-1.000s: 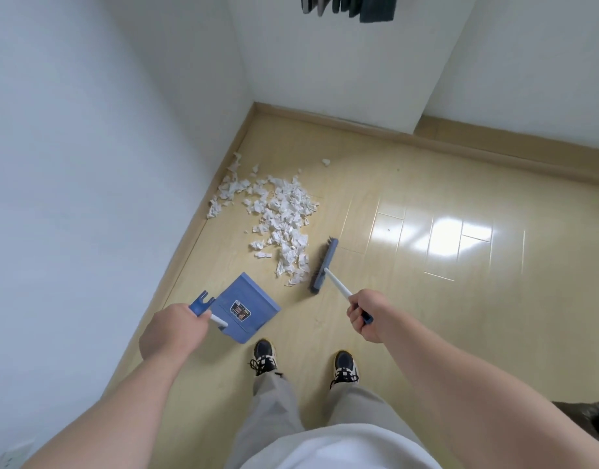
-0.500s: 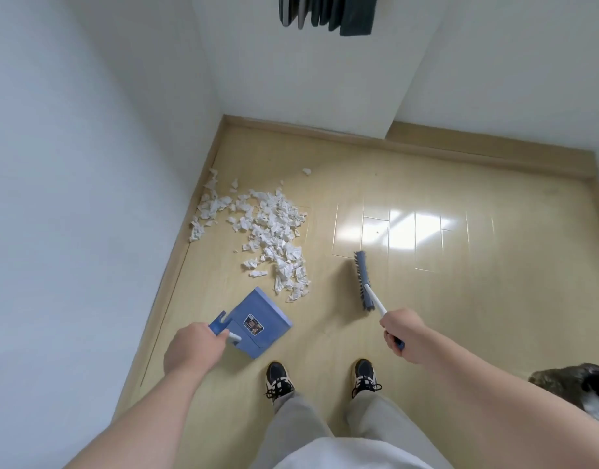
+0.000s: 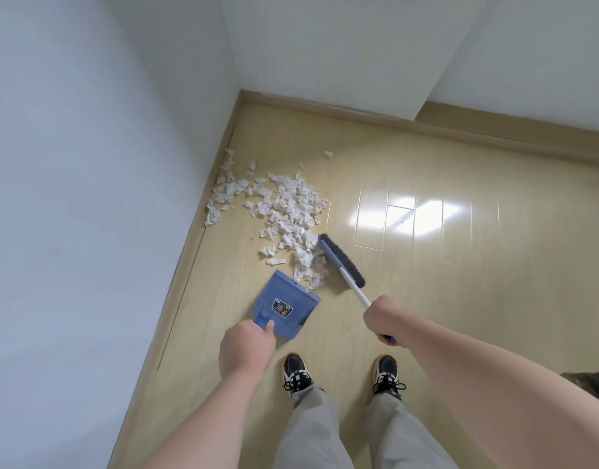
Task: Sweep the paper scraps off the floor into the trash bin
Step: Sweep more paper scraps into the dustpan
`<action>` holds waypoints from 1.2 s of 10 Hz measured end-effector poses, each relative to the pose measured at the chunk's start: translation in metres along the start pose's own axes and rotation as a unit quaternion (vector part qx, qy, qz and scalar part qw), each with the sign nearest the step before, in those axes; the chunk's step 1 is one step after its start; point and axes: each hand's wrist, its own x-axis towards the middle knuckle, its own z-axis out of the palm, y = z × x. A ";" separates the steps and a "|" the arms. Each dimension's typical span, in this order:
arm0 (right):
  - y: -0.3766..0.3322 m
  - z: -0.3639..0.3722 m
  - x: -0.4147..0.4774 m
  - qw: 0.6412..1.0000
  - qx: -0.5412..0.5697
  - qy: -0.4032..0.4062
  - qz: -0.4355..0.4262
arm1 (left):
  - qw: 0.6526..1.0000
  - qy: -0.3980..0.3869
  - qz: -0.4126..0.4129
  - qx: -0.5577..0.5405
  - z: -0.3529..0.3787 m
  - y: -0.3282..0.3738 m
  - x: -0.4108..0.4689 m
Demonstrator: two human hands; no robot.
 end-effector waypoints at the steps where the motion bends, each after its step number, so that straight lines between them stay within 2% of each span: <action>1: 0.014 0.008 -0.018 0.996 -0.082 0.000 0.045 | 1.000 -0.003 0.005 -0.005 -0.003 0.011 0.001; 2: 0.021 -0.002 -0.044 0.992 -0.122 -0.023 -0.021 | 1.000 -0.008 0.012 0.000 -0.005 0.019 0.000; 3: 0.023 -0.019 -0.062 0.991 -0.122 -0.022 -0.045 | 1.000 -0.010 0.011 0.003 -0.007 0.019 0.000; 5: 0.023 -0.061 -0.095 0.995 -0.096 -0.029 0.002 | 1.000 -0.006 0.002 0.000 -0.009 0.016 -0.002; 6: 0.011 -0.059 -0.092 0.989 -0.147 -0.014 -0.003 | 1.000 -0.009 0.001 -0.008 -0.013 0.009 -0.001; 7: -0.013 -0.046 -0.082 0.974 -0.224 0.010 -0.010 | 1.000 -0.013 -0.009 -0.014 -0.017 -0.006 -0.004; 9: -0.056 -0.022 -0.081 0.973 -0.187 0.034 -0.130 | 0.998 -0.003 -0.049 -0.038 -0.021 -0.050 -0.013; 11: -0.094 0.024 -0.058 0.944 -0.312 0.071 -0.080 | 0.992 0.031 -0.097 -0.073 -0.030 -0.094 -0.015; 12: -0.098 0.036 -0.058 0.928 -0.355 0.073 -0.088 | 0.991 0.041 -0.105 -0.074 -0.033 -0.104 -0.011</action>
